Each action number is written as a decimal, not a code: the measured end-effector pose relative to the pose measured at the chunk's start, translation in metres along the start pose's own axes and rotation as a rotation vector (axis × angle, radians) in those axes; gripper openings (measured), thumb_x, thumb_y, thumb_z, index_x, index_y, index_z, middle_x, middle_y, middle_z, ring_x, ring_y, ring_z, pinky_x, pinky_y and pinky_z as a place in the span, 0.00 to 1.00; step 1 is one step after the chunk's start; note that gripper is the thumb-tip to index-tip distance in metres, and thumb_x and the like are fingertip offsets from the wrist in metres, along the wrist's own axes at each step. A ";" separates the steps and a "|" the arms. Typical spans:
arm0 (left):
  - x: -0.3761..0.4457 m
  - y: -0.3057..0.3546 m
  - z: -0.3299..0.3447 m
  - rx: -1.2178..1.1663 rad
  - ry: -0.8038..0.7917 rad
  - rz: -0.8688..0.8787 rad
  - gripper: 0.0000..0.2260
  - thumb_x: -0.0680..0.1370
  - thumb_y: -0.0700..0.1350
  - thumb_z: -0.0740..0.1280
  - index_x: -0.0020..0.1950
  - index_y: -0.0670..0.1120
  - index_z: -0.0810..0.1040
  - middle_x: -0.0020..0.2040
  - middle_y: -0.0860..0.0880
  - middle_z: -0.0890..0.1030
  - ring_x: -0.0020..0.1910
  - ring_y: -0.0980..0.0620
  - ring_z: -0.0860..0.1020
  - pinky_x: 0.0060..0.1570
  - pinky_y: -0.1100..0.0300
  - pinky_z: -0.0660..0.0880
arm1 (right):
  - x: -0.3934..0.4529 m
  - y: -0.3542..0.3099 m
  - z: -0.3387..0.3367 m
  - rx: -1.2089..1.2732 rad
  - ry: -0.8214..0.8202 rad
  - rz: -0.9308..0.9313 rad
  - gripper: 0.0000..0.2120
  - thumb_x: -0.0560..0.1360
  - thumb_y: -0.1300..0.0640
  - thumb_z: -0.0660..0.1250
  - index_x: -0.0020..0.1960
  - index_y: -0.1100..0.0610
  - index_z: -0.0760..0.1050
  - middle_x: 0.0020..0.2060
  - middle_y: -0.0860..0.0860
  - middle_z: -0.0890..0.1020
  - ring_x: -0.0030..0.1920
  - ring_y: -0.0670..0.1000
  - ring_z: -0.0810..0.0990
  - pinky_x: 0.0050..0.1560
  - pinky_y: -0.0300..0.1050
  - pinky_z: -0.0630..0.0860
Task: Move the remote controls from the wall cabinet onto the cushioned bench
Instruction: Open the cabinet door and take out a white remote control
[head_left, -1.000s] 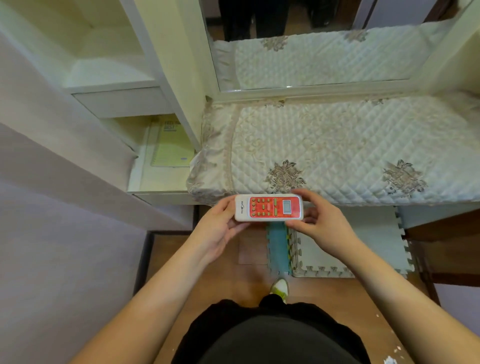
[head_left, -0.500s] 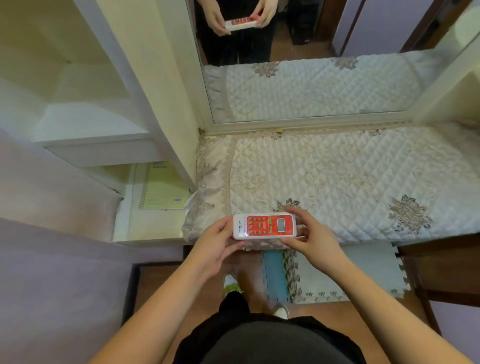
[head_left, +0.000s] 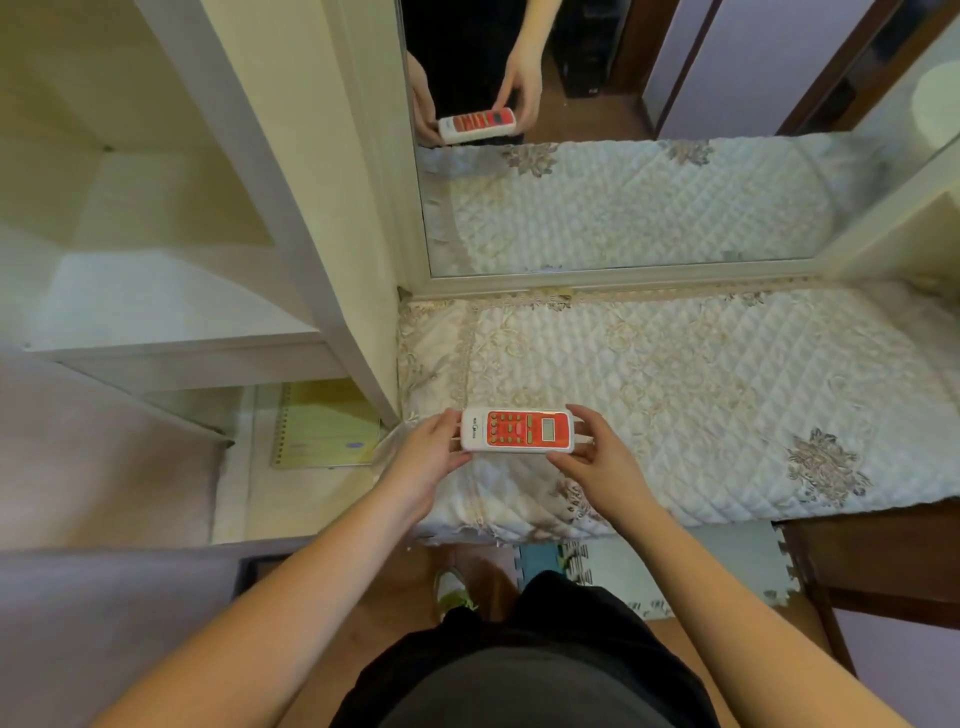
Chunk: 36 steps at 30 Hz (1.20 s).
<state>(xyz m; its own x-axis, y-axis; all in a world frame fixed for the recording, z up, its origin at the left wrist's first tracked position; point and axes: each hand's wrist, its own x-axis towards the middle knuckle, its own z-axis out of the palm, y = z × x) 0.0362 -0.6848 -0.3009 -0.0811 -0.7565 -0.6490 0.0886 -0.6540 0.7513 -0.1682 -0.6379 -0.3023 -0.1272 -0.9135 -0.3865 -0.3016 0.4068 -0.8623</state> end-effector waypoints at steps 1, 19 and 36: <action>0.004 0.002 0.002 -0.002 0.000 -0.005 0.13 0.84 0.45 0.53 0.54 0.43 0.77 0.48 0.45 0.82 0.47 0.52 0.80 0.56 0.55 0.76 | 0.006 0.000 -0.002 0.007 -0.005 0.015 0.29 0.73 0.58 0.71 0.71 0.53 0.65 0.58 0.50 0.77 0.51 0.43 0.80 0.44 0.36 0.78; 0.080 0.046 0.042 0.250 0.043 -0.087 0.16 0.77 0.36 0.60 0.64 0.37 0.75 0.64 0.38 0.76 0.64 0.42 0.75 0.64 0.49 0.72 | 0.134 -0.001 -0.029 0.105 -0.180 0.332 0.20 0.77 0.64 0.60 0.69 0.59 0.68 0.63 0.53 0.76 0.63 0.53 0.72 0.66 0.49 0.68; 0.091 0.054 0.047 0.271 0.108 -0.111 0.12 0.79 0.37 0.56 0.48 0.44 0.78 0.43 0.48 0.79 0.42 0.53 0.75 0.43 0.59 0.70 | 0.159 0.004 -0.027 0.145 -0.177 0.388 0.23 0.80 0.60 0.54 0.75 0.56 0.59 0.69 0.53 0.71 0.69 0.56 0.67 0.72 0.55 0.62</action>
<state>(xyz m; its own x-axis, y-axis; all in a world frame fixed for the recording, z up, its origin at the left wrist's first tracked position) -0.0133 -0.7892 -0.3136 0.0320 -0.6859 -0.7270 -0.1844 -0.7189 0.6702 -0.2155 -0.7817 -0.3580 -0.0370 -0.6832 -0.7293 -0.1261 0.7271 -0.6748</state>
